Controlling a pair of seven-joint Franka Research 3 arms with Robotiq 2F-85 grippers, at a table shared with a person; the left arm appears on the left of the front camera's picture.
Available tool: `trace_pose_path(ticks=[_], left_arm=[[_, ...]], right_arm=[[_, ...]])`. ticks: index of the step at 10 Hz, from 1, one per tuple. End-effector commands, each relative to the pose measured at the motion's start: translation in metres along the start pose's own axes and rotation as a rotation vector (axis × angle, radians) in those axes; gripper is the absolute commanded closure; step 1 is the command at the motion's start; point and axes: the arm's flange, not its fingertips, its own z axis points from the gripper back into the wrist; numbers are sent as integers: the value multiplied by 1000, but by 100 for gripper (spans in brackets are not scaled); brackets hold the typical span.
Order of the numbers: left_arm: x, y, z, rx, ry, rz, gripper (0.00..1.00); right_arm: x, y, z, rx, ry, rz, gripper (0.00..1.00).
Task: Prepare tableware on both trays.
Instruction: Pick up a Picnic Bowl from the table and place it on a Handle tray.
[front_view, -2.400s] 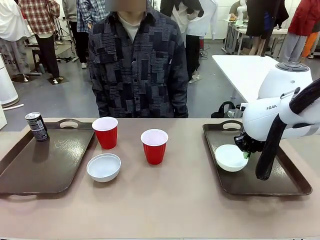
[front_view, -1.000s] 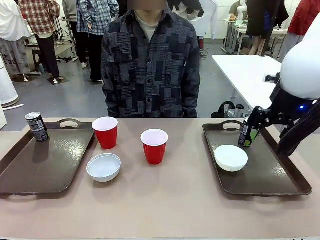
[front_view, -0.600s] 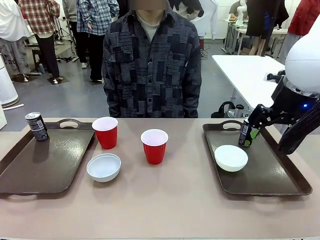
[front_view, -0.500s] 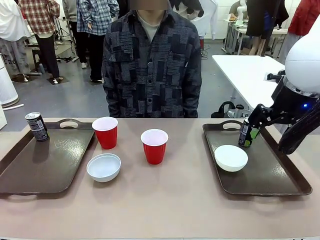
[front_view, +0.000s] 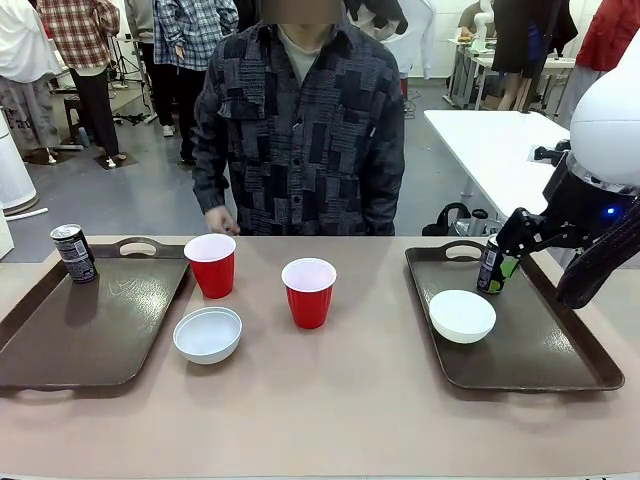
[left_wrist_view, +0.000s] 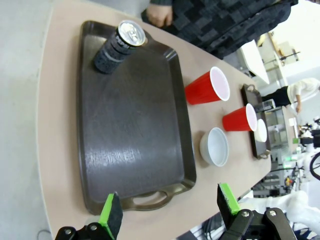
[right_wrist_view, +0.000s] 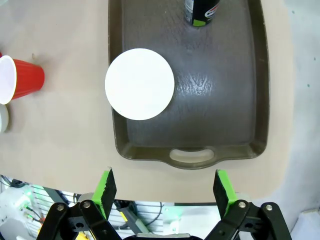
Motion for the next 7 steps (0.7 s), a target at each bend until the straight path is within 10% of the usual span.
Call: trace_pose_path(ticks=[1,7], left_arm=[[0,1,1,-17,-10,-3,0],[0,0,0,0,0,0,0]], right_arm=[[3,0,-5,-9,-13,-6,0],[-28,-25,13,86,-1,33,0]])
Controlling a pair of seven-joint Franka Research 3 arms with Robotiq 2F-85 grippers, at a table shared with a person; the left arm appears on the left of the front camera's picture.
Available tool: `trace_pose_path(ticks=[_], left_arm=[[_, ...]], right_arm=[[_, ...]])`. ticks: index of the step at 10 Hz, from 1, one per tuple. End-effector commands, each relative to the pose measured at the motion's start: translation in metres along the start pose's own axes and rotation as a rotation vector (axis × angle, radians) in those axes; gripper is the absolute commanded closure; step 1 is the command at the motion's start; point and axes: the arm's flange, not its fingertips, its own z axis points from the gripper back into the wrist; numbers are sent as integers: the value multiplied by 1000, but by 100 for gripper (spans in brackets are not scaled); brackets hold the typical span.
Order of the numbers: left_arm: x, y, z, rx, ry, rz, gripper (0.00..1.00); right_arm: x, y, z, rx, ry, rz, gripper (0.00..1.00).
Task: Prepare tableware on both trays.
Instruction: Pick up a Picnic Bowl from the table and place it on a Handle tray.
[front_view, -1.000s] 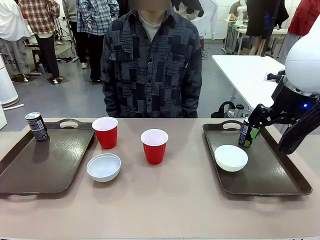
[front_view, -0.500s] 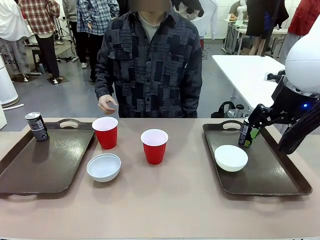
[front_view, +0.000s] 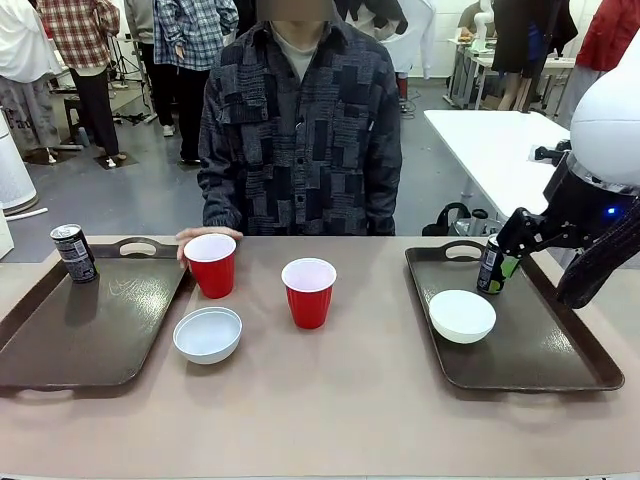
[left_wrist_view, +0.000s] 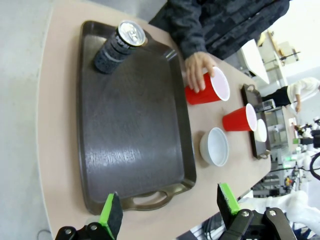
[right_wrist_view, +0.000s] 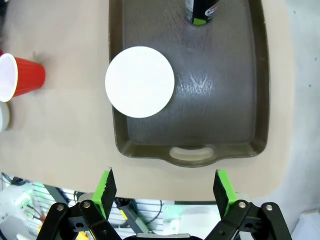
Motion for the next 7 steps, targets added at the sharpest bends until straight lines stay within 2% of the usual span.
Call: trace_pose_path(ticks=[1,3,4,6,7], left_arm=[[-3,-23,-14,44,-19,-28,0],[-18,-67,-45,124,17,-129,0],[-30,-86,-59,207,58,-203,0],[-41,-106,-88,310,57,-317,0],[-43,-114,-97,315,113,-276,0]], right_arm=[[-40,-45,20,146,4,36,0],[-59,-88,28,266,8,3,0],[-69,-107,25,323,13,-13,0],[-69,-122,10,348,51,-23,0],[-66,-124,1,346,67,-68,0]])
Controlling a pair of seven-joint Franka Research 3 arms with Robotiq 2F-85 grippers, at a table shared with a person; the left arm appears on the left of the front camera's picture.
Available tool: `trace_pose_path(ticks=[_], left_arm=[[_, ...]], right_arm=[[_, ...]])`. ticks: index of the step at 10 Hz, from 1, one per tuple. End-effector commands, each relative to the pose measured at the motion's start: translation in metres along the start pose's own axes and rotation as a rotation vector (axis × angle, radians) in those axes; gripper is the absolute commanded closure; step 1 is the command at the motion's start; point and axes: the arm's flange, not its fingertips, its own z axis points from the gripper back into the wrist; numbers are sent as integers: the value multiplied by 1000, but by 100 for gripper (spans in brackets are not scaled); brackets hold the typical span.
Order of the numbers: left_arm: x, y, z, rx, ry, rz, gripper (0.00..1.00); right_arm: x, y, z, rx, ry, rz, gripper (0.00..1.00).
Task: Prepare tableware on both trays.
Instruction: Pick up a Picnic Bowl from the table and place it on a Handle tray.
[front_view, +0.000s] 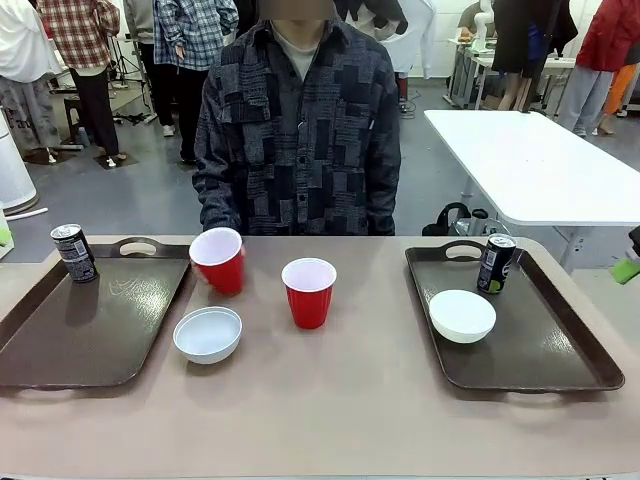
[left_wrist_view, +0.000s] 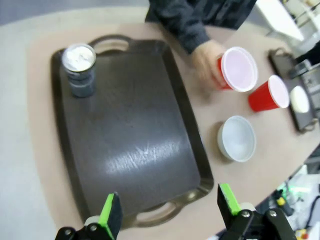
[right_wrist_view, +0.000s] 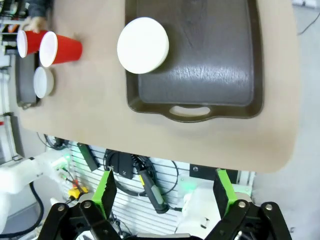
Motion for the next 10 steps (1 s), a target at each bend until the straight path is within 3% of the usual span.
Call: trace_pose_path(ticks=[1,5,8,10], left_arm=[[-6,15,8,-32,-27,28,0],[-4,12,5,-29,-20,24,0],[26,-64,9,212,10,-152,0],[45,-112,-4,308,90,-270,0]], right_arm=[[-2,10,5,-8,-18,24,0],[0,5,2,-30,-7,9,0],[5,-23,-5,164,71,6,0],[5,-48,-5,246,122,-20,0]])
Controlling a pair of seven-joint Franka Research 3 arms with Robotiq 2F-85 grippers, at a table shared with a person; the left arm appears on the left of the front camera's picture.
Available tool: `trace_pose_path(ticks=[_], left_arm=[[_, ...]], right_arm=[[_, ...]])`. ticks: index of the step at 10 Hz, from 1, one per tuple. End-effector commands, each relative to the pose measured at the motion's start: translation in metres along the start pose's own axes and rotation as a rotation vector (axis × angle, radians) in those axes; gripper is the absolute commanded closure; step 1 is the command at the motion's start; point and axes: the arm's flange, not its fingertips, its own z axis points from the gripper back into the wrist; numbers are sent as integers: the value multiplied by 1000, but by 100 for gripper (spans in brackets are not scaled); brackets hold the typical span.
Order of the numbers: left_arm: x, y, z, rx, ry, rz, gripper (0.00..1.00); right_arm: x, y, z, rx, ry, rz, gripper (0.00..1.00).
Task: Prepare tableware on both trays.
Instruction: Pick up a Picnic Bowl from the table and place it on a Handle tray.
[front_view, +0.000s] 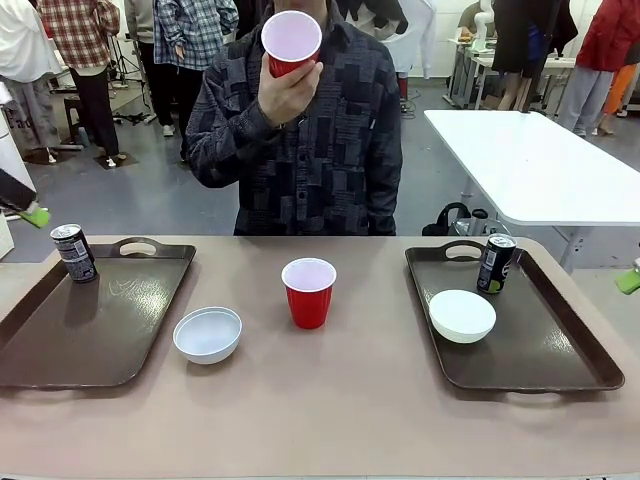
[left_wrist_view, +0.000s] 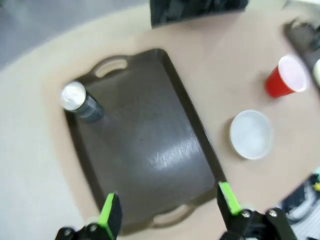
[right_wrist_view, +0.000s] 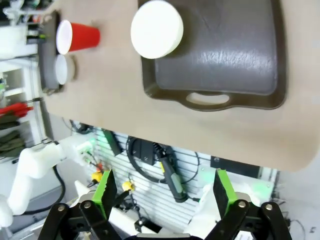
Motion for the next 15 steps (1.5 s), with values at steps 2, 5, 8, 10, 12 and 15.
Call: trace_pose_path(ticks=[2,5,8,10,12,15], left_arm=[[21,-54,-20,132,121,-126,0],[24,-115,-47,248,144,-170,0],[31,-151,-76,146,188,-45,0],[35,-156,-85,27,248,73,0],[27,-155,-88,96,226,-20,0],[-84,-112,-36,-5,174,-136,0]], right_arm=[[2,-41,20,107,47,-50,0],[-15,-90,32,237,-9,-93,0],[-21,-122,35,324,-25,-114,0],[-14,-122,31,325,-14,-106,0],[-28,-122,32,290,-30,-141,0],[-28,-122,32,290,-30,-141,0]])
